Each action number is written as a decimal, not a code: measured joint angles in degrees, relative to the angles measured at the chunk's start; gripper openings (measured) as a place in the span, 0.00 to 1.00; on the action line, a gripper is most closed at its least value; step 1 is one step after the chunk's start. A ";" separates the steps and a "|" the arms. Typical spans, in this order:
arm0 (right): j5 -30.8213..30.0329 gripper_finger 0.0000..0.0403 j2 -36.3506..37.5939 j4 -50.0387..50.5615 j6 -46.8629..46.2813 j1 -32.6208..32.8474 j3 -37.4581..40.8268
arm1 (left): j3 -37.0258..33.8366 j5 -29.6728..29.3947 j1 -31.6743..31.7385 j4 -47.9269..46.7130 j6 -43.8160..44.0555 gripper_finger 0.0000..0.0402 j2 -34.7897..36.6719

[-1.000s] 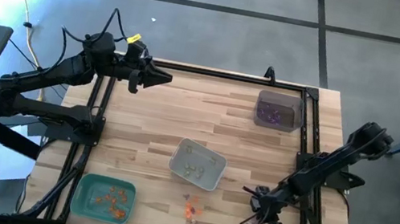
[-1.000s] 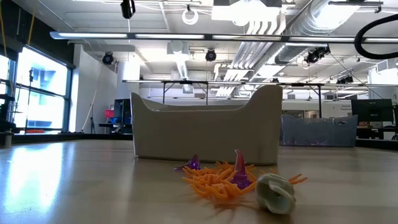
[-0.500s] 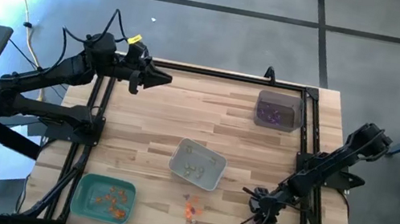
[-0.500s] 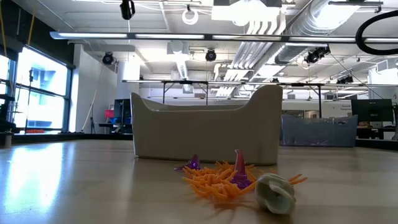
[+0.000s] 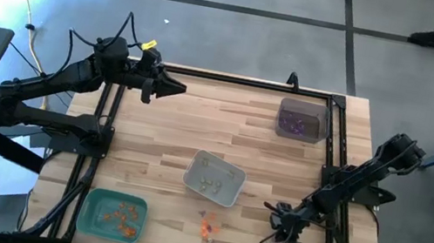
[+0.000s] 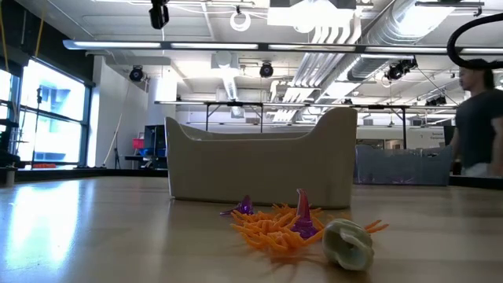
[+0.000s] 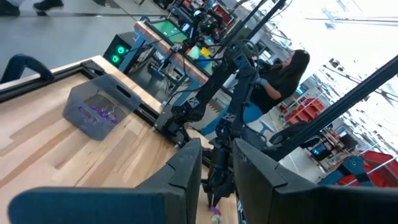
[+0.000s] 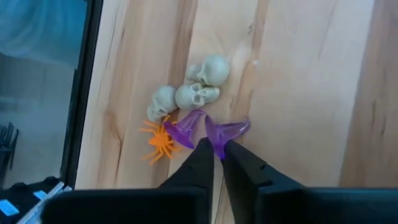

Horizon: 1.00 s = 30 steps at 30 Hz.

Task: Sort Halloween decoration
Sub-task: Put the violet witch hat toy into the black bin

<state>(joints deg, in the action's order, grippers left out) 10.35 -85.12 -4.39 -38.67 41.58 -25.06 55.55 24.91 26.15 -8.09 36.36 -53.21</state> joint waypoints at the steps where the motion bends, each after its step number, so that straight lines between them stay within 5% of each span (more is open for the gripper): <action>1: -0.20 0.05 0.00 0.05 -0.46 0.00 0.00 | 0.00 -0.02 0.00 -0.26 0.00 0.19 -0.01; 18: -0.52 0.00 0.73 -1.63 -4.84 -0.07 0.13 | 0.00 -0.02 0.00 -0.31 -0.61 0.19 0.00; 30: -4.21 0.00 13.19 1.91 -3.96 -0.92 0.26 | 0.00 -0.02 0.00 -0.29 -0.61 0.19 0.00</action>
<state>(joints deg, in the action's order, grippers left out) 6.14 -71.93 -2.48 -42.63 40.66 -24.80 55.55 24.88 26.15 -8.38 35.75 -53.21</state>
